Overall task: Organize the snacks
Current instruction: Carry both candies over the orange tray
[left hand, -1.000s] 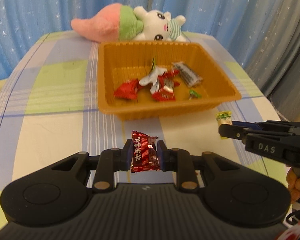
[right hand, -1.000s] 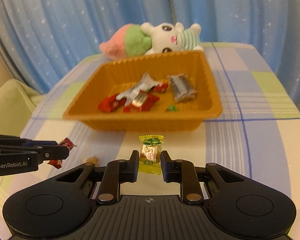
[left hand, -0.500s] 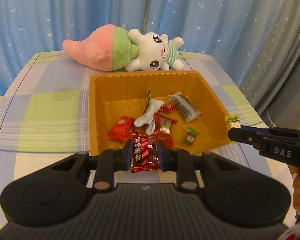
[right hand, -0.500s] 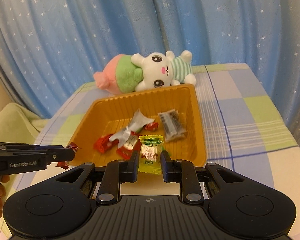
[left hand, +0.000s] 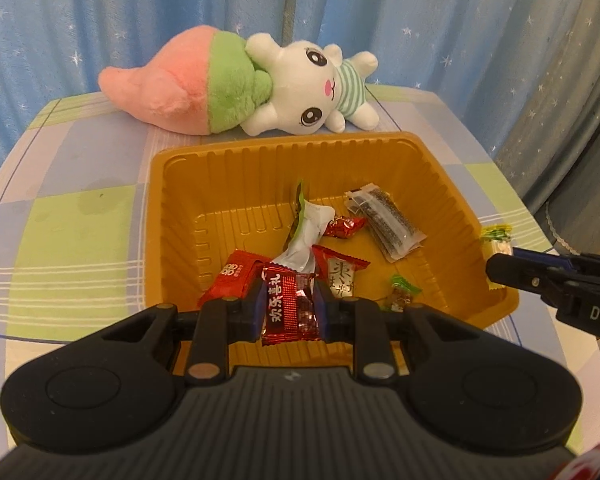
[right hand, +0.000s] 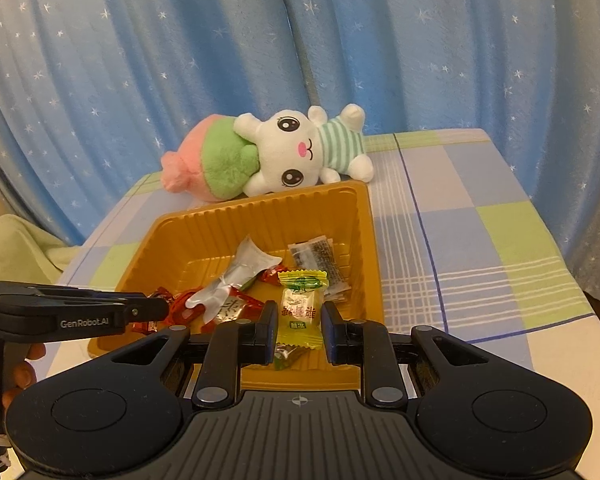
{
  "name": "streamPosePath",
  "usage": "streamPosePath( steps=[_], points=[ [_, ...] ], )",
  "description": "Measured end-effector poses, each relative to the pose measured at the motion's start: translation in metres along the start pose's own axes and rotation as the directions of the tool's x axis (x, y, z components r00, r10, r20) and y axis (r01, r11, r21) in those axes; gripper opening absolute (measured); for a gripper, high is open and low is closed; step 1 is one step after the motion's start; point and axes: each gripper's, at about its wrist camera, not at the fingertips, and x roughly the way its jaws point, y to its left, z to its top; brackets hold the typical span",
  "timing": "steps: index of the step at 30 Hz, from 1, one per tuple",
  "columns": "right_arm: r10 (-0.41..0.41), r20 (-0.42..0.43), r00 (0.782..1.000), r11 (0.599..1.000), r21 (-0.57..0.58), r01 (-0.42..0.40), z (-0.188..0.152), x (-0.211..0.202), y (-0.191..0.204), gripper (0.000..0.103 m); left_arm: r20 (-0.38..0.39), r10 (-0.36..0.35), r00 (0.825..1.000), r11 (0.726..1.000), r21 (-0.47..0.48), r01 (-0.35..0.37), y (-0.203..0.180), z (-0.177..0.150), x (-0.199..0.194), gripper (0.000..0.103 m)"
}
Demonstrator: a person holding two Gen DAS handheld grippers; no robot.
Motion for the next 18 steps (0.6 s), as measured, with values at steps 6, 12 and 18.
streamPosePath(
  steps=[6, 12, 18],
  points=[
    [-0.011, -0.012, 1.0, 1.0, 0.008, 0.011, 0.001, 0.007, -0.006, 0.023, -0.034, 0.008, 0.999, 1.0, 0.008, -0.008, -0.003, 0.0, 0.017, 0.023],
    [-0.017, -0.018, 1.0, 1.0, 0.011, 0.018, 0.0, 0.009, -0.009, 0.023, -0.059, 0.01, 0.998, 1.0, 0.013, -0.009, -0.005, -0.001, 0.027, 0.023],
    [-0.018, -0.023, 1.0, 1.0, 0.014, 0.018, 0.0, 0.01, -0.011, 0.023, -0.05, -0.003, 0.999, 1.0, 0.004, 0.004, -0.003, 0.001, 0.022, 0.023]
  ],
)
